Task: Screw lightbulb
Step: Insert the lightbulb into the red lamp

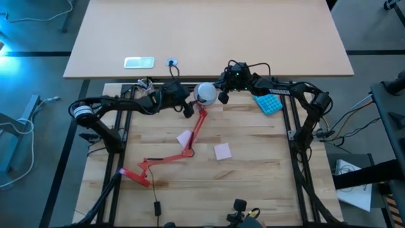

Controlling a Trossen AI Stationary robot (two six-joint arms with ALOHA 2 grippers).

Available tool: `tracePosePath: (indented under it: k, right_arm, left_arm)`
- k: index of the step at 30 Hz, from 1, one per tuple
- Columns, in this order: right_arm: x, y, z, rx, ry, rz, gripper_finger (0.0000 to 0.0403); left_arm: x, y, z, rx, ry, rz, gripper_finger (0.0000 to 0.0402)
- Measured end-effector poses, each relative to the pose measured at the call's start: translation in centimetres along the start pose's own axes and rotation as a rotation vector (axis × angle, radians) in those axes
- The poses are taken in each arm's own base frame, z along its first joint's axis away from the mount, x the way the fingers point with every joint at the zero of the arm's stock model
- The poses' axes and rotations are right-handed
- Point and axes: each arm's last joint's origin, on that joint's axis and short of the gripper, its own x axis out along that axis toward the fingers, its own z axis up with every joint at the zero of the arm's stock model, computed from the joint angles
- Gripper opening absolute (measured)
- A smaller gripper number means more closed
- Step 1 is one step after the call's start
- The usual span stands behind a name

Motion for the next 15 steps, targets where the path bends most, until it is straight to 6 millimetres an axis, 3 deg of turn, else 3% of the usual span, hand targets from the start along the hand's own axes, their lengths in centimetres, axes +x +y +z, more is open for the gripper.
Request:
tracePosePath:
  k: [15]
  right_arm:
    - [-0.01, 0.02, -0.25, 0.011, 0.026, -0.002, 0.0002]
  left_arm:
    - [0.34, -0.41, 0.06, 0.076, -0.016, 0.028, 0.0258]
